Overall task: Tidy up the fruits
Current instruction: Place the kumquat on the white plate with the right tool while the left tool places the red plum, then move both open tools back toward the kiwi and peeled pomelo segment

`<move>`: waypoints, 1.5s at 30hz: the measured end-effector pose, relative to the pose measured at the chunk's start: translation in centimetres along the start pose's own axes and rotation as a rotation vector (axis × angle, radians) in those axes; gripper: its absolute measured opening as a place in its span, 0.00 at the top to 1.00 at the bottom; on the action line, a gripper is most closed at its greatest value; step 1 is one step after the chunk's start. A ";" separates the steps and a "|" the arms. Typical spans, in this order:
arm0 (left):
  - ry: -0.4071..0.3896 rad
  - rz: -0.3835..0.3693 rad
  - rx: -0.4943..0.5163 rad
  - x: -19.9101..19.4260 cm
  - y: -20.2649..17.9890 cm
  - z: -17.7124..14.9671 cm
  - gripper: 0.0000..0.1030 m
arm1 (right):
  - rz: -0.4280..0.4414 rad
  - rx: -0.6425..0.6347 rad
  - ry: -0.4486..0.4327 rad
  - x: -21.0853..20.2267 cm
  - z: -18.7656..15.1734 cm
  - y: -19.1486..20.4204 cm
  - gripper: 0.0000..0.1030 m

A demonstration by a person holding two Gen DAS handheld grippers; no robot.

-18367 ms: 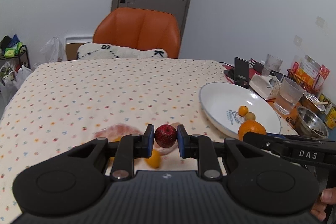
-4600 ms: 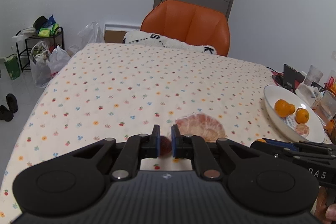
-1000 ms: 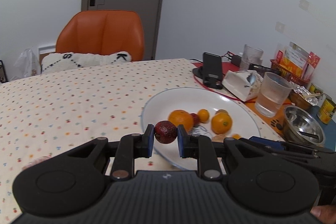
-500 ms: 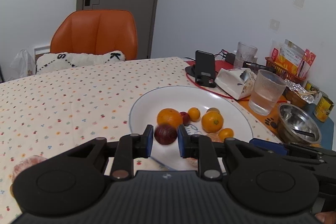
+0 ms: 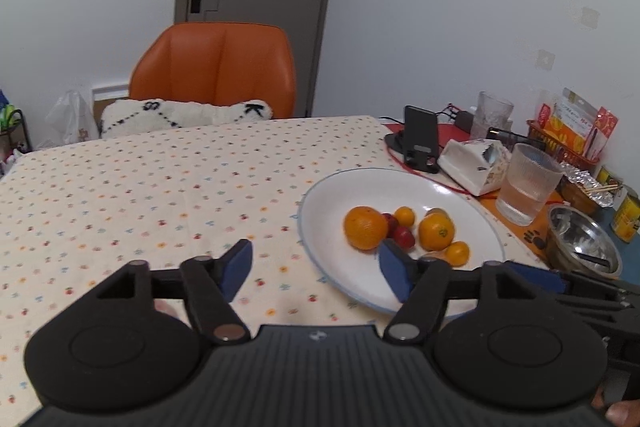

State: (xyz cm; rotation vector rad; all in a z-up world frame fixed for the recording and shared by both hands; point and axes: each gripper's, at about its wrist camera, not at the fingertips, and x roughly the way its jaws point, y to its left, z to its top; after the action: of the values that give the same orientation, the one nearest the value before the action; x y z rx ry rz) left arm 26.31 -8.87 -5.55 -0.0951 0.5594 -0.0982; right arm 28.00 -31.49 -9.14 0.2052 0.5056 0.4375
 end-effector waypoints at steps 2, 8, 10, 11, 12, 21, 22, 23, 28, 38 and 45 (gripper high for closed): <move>-0.003 0.020 0.007 -0.4 0.4 -0.1 0.26 | 0.004 -0.002 0.000 0.0 0.0 0.3 0.40; 0.003 0.042 -0.002 -1.5 1.9 -0.4 0.18 | 0.011 -0.011 -0.021 -0.5 0.1 1.4 0.13; 0.001 0.055 -0.006 -1.9 2.4 -0.5 0.16 | 0.012 -0.016 -0.028 -0.5 0.2 1.9 0.03; 0.000 0.061 -0.007 -2.1 2.6 -0.5 0.15 | 0.011 -0.018 -0.033 -0.6 0.2 2.0 0.00; -0.002 0.067 -0.009 -2.3 2.8 -0.6 0.14 | 0.011 -0.019 -0.039 -0.6 0.3 2.2 0.00; 0.000 0.114 -0.033 -4.0 5.3 -1.4 0.11 | 0.029 -0.014 -0.021 0.0 0.0 3.7 0.00; 0.003 0.118 -0.038 -4.1 5.7 -1.5 0.11 | 0.031 -0.018 -0.018 0.1 -0.1 3.9 0.00; 0.008 0.122 -0.044 -4.2 6.0 -1.6 0.11 | 0.031 -0.024 -0.015 0.2 -0.1 4.2 0.00; 0.014 0.142 -0.071 -5.0 7.6 -2.3 0.11 | 0.053 -0.038 -0.012 0.4 -0.3 5.2 0.00; 0.024 0.176 -0.109 -6.5 10.2 -3.6 0.11 | 0.122 -0.055 0.022 1.6 -0.9 7.3 0.00; 0.038 0.194 -0.134 -6.9 11.9 -4.7 0.11 | 0.162 -0.074 0.046 2.5 -1.4 8.8 0.00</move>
State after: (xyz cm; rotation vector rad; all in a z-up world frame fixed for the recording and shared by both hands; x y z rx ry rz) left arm 18.80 3.42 -7.26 -0.1684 0.6099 0.1270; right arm 26.12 -22.46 -8.78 0.1658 0.5193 0.6192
